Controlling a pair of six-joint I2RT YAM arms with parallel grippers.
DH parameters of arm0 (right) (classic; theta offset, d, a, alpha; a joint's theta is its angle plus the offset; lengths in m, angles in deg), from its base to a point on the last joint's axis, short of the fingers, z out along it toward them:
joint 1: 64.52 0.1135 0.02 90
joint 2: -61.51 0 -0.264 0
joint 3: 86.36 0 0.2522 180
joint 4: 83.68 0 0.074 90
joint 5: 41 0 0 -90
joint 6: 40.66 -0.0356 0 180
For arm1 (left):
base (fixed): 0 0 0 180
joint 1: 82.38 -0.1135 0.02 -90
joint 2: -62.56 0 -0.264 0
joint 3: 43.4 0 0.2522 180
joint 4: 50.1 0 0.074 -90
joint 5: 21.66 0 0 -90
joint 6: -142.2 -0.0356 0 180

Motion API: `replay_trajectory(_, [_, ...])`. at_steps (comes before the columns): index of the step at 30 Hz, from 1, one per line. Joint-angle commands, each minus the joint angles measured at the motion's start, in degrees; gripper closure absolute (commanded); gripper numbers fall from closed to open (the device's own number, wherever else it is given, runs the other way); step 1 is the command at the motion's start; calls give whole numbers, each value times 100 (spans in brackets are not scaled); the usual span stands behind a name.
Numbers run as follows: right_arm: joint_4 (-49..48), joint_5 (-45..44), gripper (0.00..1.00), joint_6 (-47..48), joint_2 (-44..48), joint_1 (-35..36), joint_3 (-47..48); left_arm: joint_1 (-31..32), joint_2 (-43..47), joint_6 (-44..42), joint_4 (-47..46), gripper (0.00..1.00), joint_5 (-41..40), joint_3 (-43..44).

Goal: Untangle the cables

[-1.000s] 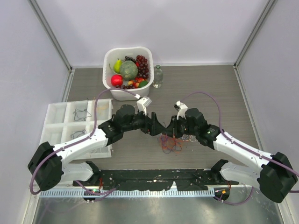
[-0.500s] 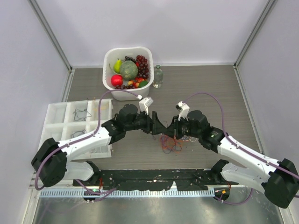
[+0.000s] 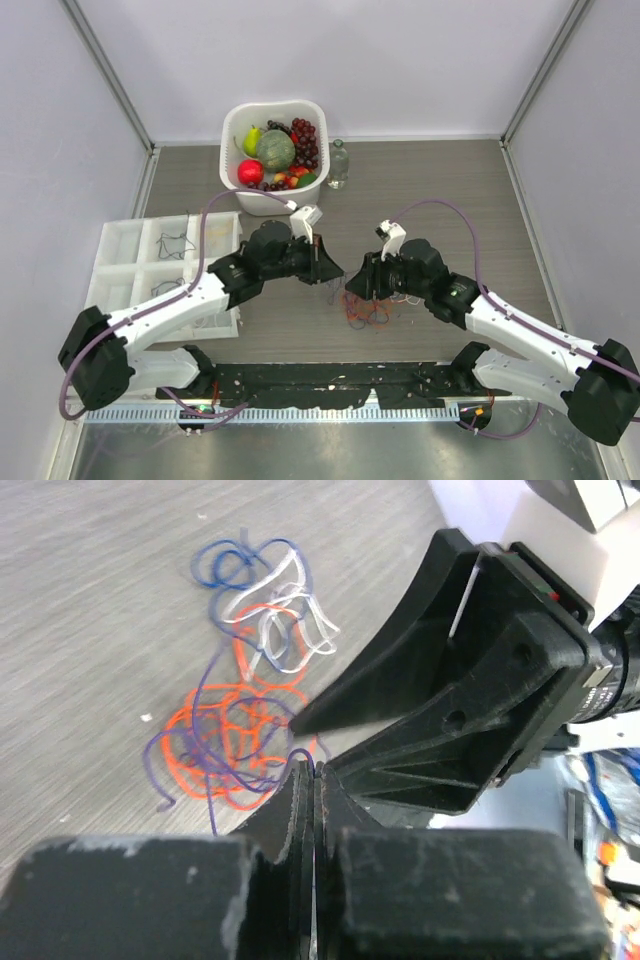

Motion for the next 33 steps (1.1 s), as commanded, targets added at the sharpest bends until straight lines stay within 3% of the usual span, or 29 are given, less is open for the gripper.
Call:
replay_trajectory(1, [271,-849,43,157,189,15,211,17,856,-649,1745,100,-1632,820])
replay_trajectory(3, [369,-1280,27,184,321,-90,212,0,1155,-903,2722,100,-2792,1277])
replay_trajectory(6, [299,-1543,18,254,427,-371,115,-184,1542,-1168,3524,100,-3288,1936])
replay_trajectory(11, [167,-1080,20,465,85,-1126,-43,-763,1754,-1362,4578,100,-4158,2912])
replay_trajectory(17, [26,-667,25,491,-197,-1479,-201,-2248,1640,-853,5792,100,-5168,3652])
replay_trajectory(23, [105,-763,25,500,127,-1514,-289,-3681,1710,-572,6188,100,-5741,3039])
replay_trajectory(26, [131,-745,25,483,172,-1515,-324,-4314,2130,-256,6093,100,-5479,2494])
replay_trajectory(28, [140,-745,25,491,190,-1515,-333,-4517,2421,-185,5900,100,-5337,2125])
replay_trajectory(33, [149,-719,25,491,233,-1515,-351,-4684,2580,26,5934,100,-5838,1562])
